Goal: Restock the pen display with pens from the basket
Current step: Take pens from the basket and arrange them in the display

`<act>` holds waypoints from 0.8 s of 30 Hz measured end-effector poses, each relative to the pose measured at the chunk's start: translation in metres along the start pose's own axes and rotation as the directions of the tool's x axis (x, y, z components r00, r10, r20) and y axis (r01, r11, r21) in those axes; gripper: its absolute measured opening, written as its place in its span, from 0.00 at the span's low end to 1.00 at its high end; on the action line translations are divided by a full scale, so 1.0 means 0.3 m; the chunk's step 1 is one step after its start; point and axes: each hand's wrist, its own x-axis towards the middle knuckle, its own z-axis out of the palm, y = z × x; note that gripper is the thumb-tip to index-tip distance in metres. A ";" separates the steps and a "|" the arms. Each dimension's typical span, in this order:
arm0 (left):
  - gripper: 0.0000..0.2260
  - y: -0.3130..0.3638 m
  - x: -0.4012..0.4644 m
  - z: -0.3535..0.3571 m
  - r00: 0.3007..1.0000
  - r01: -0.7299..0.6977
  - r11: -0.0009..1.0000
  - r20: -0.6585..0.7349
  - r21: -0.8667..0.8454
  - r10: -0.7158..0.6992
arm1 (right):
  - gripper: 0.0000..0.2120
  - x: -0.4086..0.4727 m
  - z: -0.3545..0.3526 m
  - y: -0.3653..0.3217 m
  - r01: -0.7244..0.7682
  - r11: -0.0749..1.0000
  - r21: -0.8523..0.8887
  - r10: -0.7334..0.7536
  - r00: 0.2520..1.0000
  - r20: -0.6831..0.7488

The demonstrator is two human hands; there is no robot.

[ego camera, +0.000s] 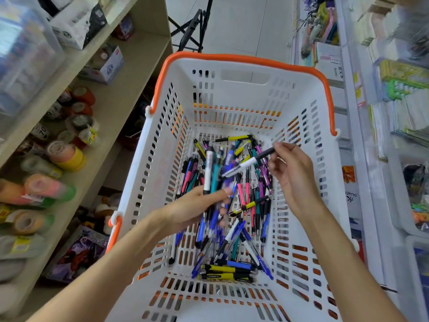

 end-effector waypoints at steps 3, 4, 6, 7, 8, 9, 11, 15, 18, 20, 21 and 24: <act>0.12 0.015 0.007 -0.010 0.980 -0.110 0.942 -0.191 -0.317 0.050 | 0.03 -0.023 0.017 0.005 0.033 0.993 -0.111 -0.033 0.999 0.002; 0.13 0.020 0.006 -0.013 0.970 -0.153 0.915 -0.232 -0.372 0.068 | 0.04 -0.026 0.023 0.007 0.015 0.991 -0.136 -0.012 1.000 0.026; 0.14 0.028 0.005 -0.012 0.957 -0.209 0.885 -0.273 -0.417 0.098 | 0.02 -0.030 0.032 0.017 -0.061 0.973 -0.224 0.093 0.986 0.135; 0.13 0.029 0.006 -0.012 0.950 -0.226 0.880 -0.295 -0.418 0.103 | 0.02 -0.032 0.037 0.027 -0.096 0.951 -0.294 0.159 0.967 0.198; 0.12 0.030 0.006 -0.012 0.943 -0.238 0.877 -0.317 -0.419 0.104 | 0.05 -0.035 0.041 0.037 -0.109 0.922 -0.372 0.214 0.943 0.256; 0.11 0.029 0.007 -0.012 0.935 -0.243 0.874 -0.340 -0.420 0.097 | 0.08 -0.041 0.044 0.046 -0.098 0.892 -0.441 0.251 0.919 0.304; 0.13 0.027 0.008 -0.015 0.928 -0.241 0.882 -0.362 -0.404 0.088 | 0.11 -0.052 0.051 0.063 -0.032 0.850 -0.525 0.262 0.891 0.370; 0.15 0.019 0.004 -0.018 0.942 -0.223 0.927 -0.310 -0.301 0.126 | 0.14 -0.068 0.056 0.094 0.141 0.776 -0.615 0.186 0.880 0.437; 0.12 0.019 0.008 -0.015 0.930 -0.229 0.926 -0.349 -0.301 0.117 | 0.16 -0.075 0.054 0.103 0.201 0.732 -0.651 0.213 0.840 0.499; 0.10 0.018 0.013 -0.018 0.923 -0.219 0.920 -0.375 -0.326 0.087 | 0.11 -0.071 0.052 0.099 0.247 0.703 -0.666 0.217 0.818 0.533; 0.09 0.019 0.012 -0.021 0.928 -0.206 0.920 -0.364 -0.333 0.076 | 0.09 -0.068 0.053 0.097 0.272 0.695 -0.666 0.178 0.832 0.525; 0.10 0.024 0.001 -0.020 0.969 -0.085 0.959 -0.248 -0.270 0.016 | 0.10 -0.044 0.041 0.089 0.278 0.706 -0.651 -0.062 0.940 0.335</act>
